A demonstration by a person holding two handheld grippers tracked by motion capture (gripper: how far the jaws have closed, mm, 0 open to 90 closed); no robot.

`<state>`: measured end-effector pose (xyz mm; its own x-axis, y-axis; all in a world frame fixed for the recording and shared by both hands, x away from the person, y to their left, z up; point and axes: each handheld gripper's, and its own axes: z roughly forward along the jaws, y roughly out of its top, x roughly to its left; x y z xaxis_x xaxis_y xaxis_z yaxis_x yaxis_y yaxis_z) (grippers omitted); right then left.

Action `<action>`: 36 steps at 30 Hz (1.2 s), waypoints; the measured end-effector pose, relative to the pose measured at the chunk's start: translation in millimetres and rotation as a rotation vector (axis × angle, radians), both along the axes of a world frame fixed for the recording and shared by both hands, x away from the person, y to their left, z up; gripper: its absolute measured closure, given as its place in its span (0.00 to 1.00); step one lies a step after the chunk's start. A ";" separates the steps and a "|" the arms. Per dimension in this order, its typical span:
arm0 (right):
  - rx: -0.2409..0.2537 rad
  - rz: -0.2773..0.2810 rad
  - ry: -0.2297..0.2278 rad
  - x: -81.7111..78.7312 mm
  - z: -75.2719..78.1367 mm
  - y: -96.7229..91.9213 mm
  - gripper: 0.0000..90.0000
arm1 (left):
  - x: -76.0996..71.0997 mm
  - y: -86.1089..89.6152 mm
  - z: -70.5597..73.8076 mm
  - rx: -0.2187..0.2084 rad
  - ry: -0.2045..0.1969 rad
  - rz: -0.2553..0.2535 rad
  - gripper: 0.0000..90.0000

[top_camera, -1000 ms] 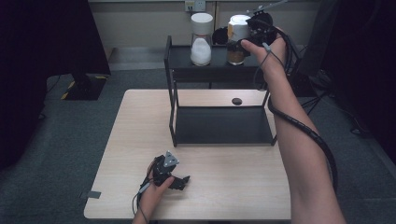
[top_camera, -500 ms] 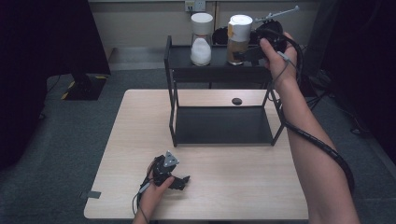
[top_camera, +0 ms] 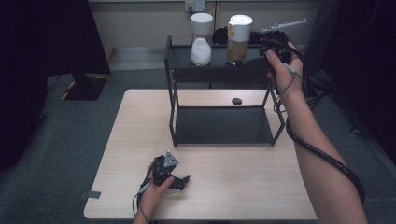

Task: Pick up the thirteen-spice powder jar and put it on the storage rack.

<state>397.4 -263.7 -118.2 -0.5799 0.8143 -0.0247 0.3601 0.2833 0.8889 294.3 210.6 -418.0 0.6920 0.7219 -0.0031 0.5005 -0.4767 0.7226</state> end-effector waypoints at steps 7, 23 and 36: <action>-0.013 0.022 -0.005 -12.3 -14.6 -6.2 0.01 | -0.3 -0.1 -0.5 -0.003 -0.001 0.002 0.00; 0.016 0.087 0.015 -36.3 -62.0 -22.6 0.01 | -0.4 0.0 -0.8 -0.004 -0.002 0.002 0.00; 0.028 0.130 0.072 -42.3 -121.8 -29.9 0.02 | -0.3 0.0 -0.5 -0.002 -0.002 0.002 0.00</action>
